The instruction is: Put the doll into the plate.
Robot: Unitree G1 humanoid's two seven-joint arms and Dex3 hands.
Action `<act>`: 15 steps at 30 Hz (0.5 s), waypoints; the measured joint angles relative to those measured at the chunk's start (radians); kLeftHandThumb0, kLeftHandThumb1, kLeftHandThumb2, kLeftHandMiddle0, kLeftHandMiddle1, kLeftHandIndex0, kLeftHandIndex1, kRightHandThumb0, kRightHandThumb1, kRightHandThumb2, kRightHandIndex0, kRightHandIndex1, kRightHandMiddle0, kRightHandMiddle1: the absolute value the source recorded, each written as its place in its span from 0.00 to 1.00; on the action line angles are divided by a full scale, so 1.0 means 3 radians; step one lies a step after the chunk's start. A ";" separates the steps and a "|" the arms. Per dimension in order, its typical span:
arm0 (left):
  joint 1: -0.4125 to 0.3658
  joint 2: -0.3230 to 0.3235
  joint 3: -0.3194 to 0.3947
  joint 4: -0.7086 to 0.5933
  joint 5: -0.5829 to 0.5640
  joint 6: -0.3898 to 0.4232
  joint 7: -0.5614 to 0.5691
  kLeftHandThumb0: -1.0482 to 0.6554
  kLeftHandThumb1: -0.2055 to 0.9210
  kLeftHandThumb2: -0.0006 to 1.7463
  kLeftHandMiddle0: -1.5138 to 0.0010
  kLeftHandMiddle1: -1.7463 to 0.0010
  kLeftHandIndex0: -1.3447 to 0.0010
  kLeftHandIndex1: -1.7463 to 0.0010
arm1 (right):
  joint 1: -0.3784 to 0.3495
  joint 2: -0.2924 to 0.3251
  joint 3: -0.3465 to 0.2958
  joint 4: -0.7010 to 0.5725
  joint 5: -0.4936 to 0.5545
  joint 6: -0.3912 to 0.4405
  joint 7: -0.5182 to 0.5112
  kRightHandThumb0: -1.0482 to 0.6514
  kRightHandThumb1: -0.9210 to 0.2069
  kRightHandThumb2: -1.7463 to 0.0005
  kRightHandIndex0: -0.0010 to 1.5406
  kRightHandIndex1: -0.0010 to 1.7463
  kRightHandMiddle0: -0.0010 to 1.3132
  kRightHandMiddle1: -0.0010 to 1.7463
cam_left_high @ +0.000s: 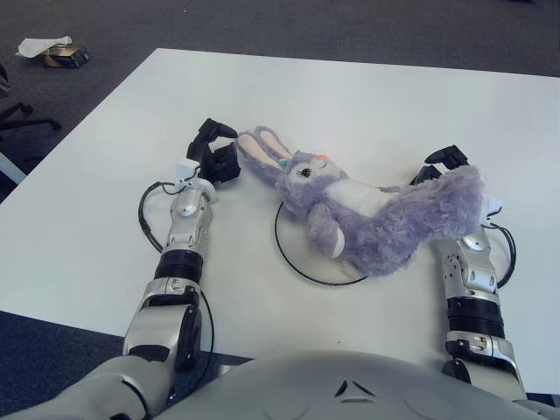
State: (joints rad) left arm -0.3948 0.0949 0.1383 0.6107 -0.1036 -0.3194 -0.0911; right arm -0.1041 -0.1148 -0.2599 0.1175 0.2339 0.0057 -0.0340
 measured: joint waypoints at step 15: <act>0.0007 -0.0014 -0.0004 -0.0004 0.0014 0.0000 0.0024 0.36 0.58 0.66 0.22 0.00 0.62 0.00 | 0.0002 0.0010 -0.0051 -0.0015 0.0020 0.0138 0.0004 0.61 0.74 0.11 0.51 1.00 0.49 0.92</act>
State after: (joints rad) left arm -0.3928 0.0908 0.1370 0.6095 -0.0992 -0.3195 -0.0840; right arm -0.1036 -0.1120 -0.2753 0.1131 0.2400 0.0471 -0.0327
